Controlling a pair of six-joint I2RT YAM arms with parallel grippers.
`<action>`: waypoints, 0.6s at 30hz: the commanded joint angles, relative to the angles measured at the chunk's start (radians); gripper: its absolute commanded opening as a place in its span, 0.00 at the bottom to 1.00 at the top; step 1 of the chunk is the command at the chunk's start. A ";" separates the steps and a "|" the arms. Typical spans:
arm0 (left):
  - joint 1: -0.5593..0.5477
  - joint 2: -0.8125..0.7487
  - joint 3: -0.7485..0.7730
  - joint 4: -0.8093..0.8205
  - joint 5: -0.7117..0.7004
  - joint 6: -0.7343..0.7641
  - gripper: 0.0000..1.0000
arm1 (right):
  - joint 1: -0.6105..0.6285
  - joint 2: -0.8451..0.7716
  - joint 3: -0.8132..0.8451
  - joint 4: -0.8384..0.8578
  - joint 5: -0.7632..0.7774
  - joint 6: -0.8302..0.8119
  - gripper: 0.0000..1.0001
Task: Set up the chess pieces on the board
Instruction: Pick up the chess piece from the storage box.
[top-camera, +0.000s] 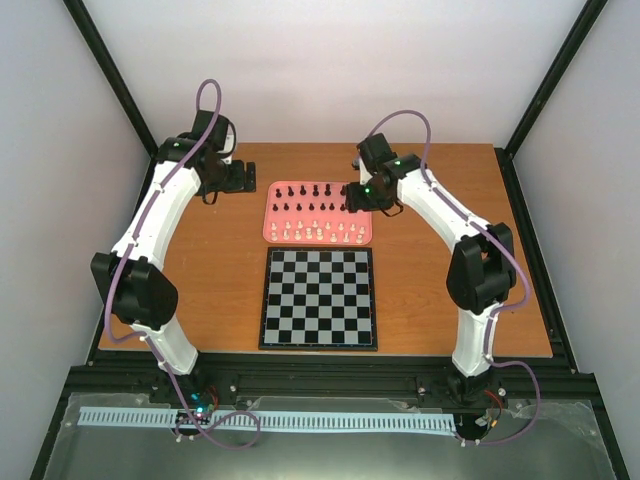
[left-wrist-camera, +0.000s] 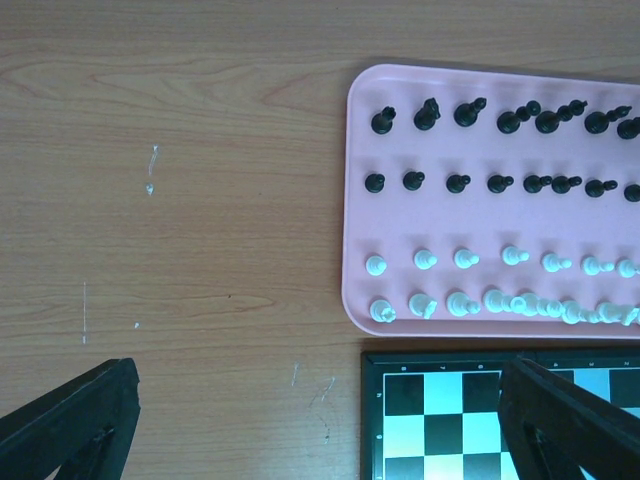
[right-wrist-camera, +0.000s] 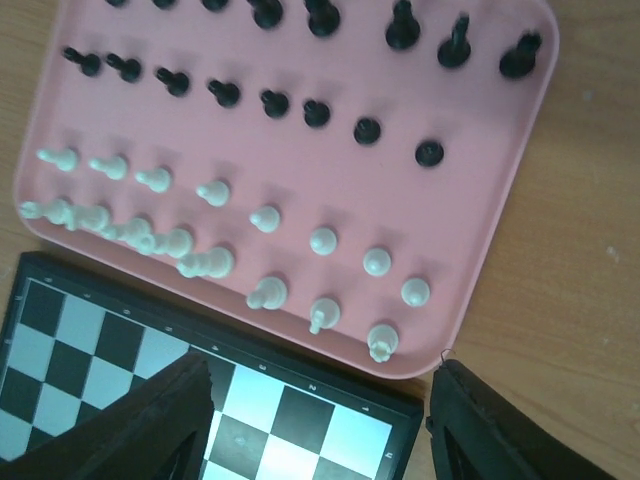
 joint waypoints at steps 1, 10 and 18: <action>0.001 0.004 -0.010 0.004 0.021 0.002 1.00 | 0.005 0.056 -0.034 -0.025 0.022 -0.004 0.66; 0.000 -0.001 -0.026 0.004 0.031 -0.003 1.00 | 0.006 0.127 -0.094 -0.015 -0.009 0.011 0.52; 0.000 -0.003 -0.035 0.003 0.025 0.001 1.00 | 0.006 0.147 -0.130 0.005 -0.028 0.014 0.47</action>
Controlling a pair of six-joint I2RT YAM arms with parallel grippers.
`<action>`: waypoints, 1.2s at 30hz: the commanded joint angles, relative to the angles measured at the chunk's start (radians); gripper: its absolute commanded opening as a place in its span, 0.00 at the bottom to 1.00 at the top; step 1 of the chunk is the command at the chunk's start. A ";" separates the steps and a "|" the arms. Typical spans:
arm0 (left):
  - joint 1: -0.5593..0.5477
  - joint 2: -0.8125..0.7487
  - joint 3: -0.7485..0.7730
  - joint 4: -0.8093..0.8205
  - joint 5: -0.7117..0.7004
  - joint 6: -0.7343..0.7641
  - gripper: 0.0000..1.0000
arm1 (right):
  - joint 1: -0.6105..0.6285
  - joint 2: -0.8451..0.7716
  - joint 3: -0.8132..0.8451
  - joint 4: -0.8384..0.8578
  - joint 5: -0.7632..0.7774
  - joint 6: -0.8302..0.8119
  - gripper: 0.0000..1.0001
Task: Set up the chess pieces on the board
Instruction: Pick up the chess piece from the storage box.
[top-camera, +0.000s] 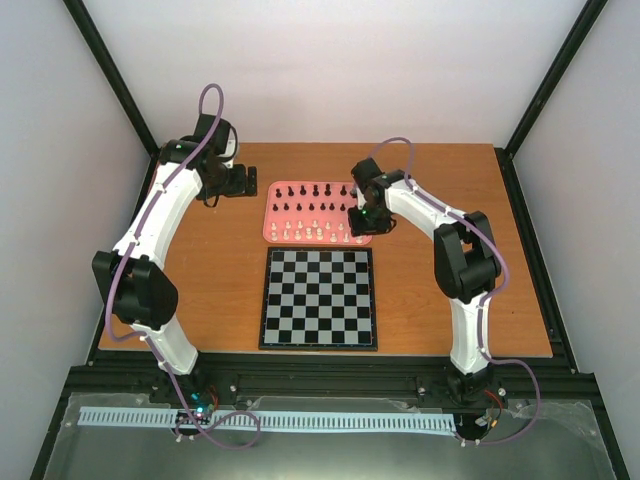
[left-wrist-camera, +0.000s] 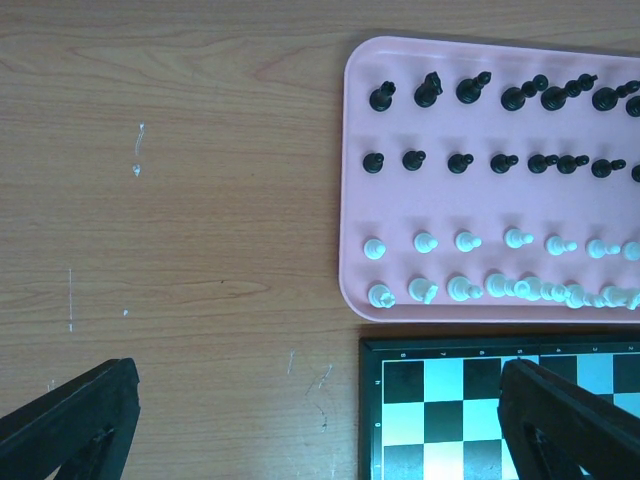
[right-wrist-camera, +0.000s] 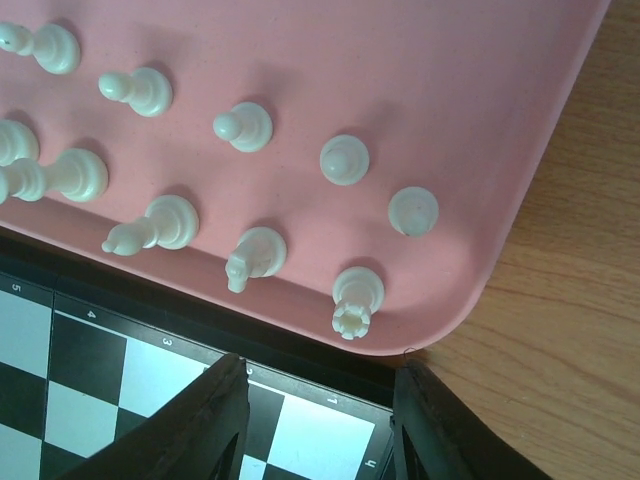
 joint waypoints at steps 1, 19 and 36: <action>0.000 -0.003 0.001 0.002 0.004 0.001 1.00 | 0.006 0.016 -0.017 0.019 -0.015 0.011 0.47; 0.000 -0.001 0.005 -0.003 -0.002 0.008 1.00 | 0.005 0.081 0.048 0.013 0.046 0.006 0.41; 0.000 -0.004 -0.011 0.001 -0.011 0.008 1.00 | 0.005 0.095 0.064 -0.002 0.055 0.008 0.34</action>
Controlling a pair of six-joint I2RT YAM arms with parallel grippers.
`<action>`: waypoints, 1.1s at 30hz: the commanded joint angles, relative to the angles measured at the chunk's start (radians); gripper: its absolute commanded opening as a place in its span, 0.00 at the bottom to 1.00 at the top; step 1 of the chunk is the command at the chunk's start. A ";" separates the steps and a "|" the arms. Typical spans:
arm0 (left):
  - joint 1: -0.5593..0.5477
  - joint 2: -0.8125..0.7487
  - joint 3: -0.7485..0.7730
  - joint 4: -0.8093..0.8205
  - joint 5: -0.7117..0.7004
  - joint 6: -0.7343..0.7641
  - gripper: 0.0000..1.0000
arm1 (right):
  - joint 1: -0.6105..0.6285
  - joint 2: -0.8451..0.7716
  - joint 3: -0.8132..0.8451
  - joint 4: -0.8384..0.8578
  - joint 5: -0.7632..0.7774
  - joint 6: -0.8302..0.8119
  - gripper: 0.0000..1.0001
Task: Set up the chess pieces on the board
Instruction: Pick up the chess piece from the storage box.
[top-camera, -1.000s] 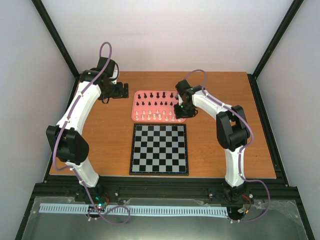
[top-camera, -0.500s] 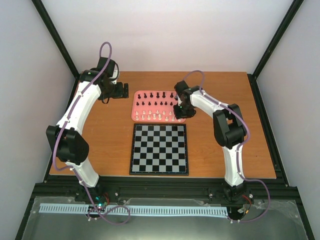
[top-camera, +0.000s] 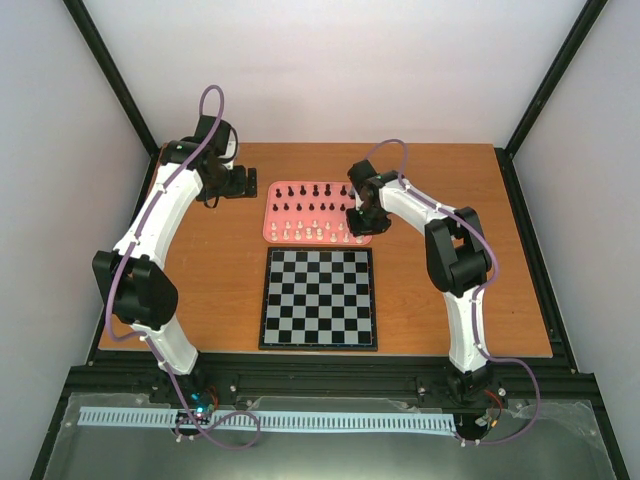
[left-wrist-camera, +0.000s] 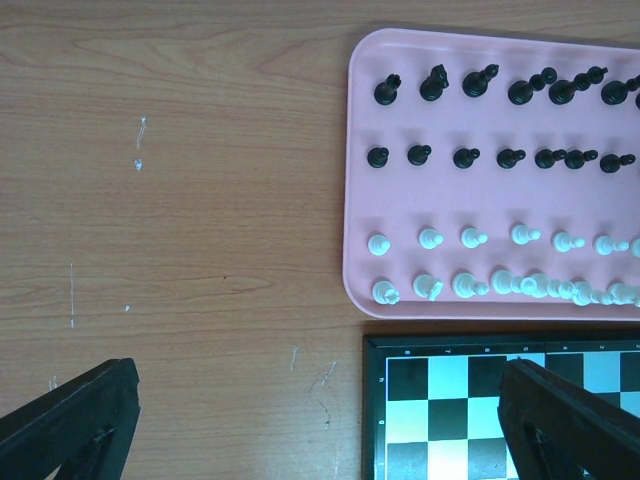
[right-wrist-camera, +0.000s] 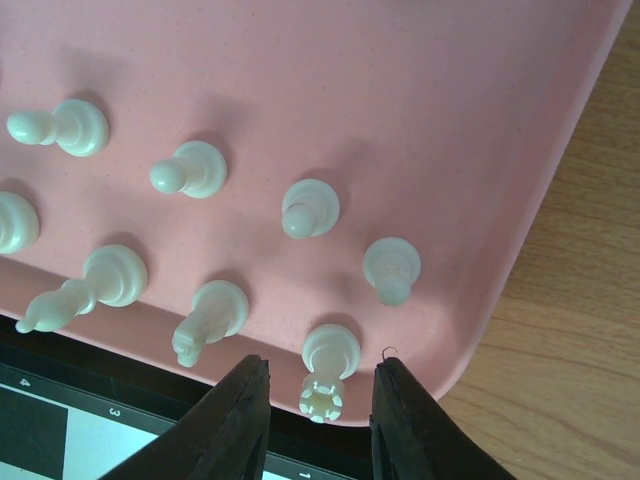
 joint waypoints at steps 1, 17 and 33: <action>0.000 -0.002 0.000 0.001 -0.004 0.007 1.00 | 0.005 0.013 0.017 -0.011 0.020 0.008 0.34; 0.000 0.002 0.003 -0.004 -0.011 0.010 1.00 | 0.005 0.032 0.015 -0.012 -0.007 0.006 0.30; 0.000 0.014 0.006 -0.001 -0.012 0.012 1.00 | 0.006 0.042 0.040 -0.016 -0.003 -0.002 0.04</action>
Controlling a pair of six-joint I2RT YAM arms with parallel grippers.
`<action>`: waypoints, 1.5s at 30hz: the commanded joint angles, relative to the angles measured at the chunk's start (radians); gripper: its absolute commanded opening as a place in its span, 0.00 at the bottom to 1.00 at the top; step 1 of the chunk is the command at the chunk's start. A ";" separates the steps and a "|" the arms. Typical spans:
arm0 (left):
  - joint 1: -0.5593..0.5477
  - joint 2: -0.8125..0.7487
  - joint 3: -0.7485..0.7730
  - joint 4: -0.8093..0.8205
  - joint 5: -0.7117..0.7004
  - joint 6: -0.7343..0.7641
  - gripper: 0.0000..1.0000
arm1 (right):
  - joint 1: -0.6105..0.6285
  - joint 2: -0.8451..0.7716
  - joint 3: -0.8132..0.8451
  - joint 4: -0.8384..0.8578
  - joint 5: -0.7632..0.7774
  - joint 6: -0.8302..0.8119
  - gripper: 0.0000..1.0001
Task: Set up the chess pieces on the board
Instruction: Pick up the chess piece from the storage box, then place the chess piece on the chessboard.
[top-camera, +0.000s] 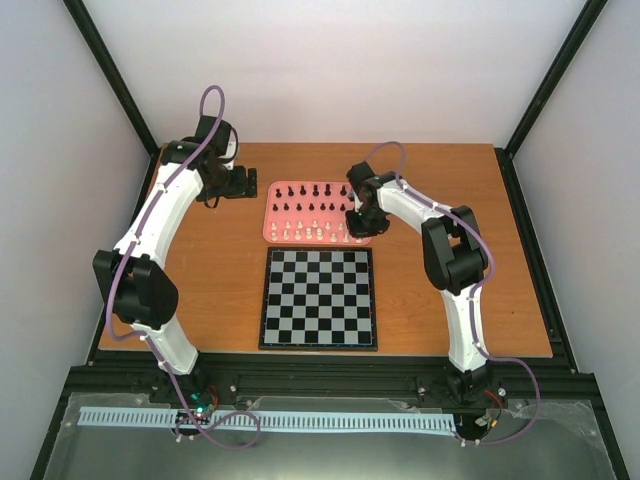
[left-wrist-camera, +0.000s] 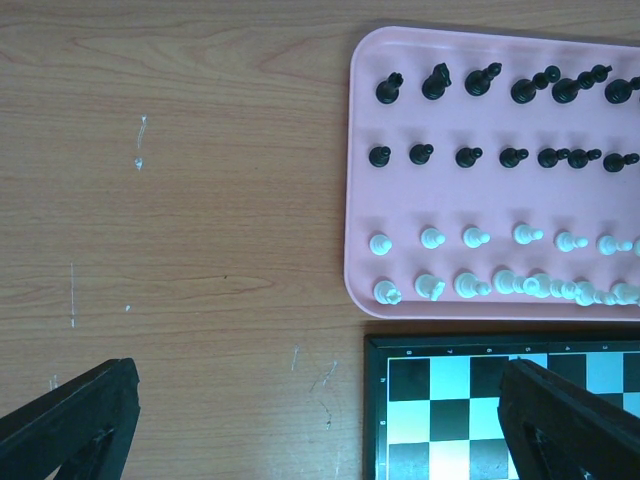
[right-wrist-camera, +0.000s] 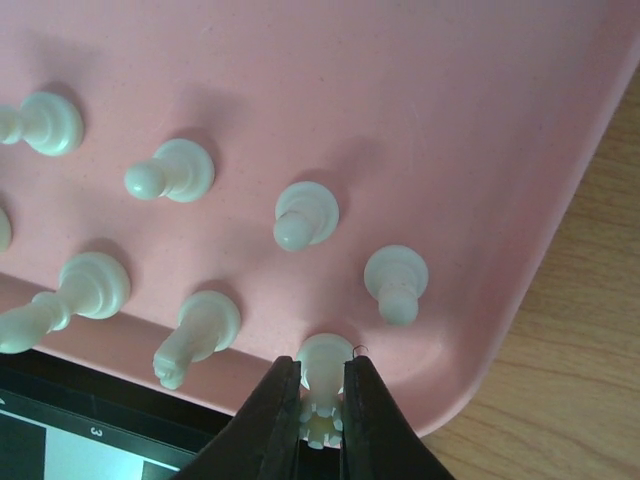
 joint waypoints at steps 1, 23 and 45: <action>0.000 0.009 0.006 -0.001 -0.009 0.012 1.00 | 0.005 0.012 0.031 -0.014 -0.001 -0.003 0.03; 0.000 0.020 -0.007 0.008 0.008 0.009 1.00 | 0.026 -0.252 -0.096 -0.074 0.054 -0.019 0.03; 0.000 0.029 -0.003 0.006 0.009 0.010 1.00 | 0.112 -0.267 -0.265 0.046 0.187 0.041 0.03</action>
